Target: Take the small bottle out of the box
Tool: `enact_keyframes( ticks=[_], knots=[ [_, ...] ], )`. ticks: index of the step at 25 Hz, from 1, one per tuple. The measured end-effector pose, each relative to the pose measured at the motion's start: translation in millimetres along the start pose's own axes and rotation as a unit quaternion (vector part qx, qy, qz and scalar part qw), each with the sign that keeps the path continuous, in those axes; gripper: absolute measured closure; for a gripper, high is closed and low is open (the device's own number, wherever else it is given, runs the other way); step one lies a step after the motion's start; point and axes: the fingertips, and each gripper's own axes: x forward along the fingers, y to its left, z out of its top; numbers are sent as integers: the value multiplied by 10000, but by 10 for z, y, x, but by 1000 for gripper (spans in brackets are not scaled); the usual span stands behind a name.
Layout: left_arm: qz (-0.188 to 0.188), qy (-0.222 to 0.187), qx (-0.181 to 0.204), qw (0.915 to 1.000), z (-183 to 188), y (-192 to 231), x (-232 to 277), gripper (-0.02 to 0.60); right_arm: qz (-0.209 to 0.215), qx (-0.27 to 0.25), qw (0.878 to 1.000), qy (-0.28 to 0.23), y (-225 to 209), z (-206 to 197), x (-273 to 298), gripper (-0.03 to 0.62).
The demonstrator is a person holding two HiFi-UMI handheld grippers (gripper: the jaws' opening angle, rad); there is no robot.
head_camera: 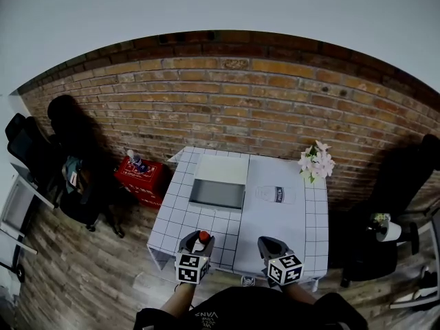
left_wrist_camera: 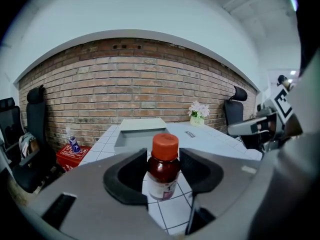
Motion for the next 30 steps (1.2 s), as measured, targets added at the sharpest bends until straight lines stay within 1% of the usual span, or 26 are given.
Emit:
enact_keyframes(
  ticks=[10,14,20,30],
  knots=[
    [-139,-42,63,9999,-81,-42,-304,374,-177,69,9998,-45,201,-138,-191,595],
    [-149,1,101,9998,-172,-71,-453,373,-229,96,9997,-49,287,-224,-297,595],
    [-163,22,59,9998,-317,-136,-682,374,-217,140,9997,-10,463,-373,-433,595],
    [-137,-20,30,9999,-491,-215,-1018,374,-171,34,9998,92,695,-565,-593,595]
  ],
)
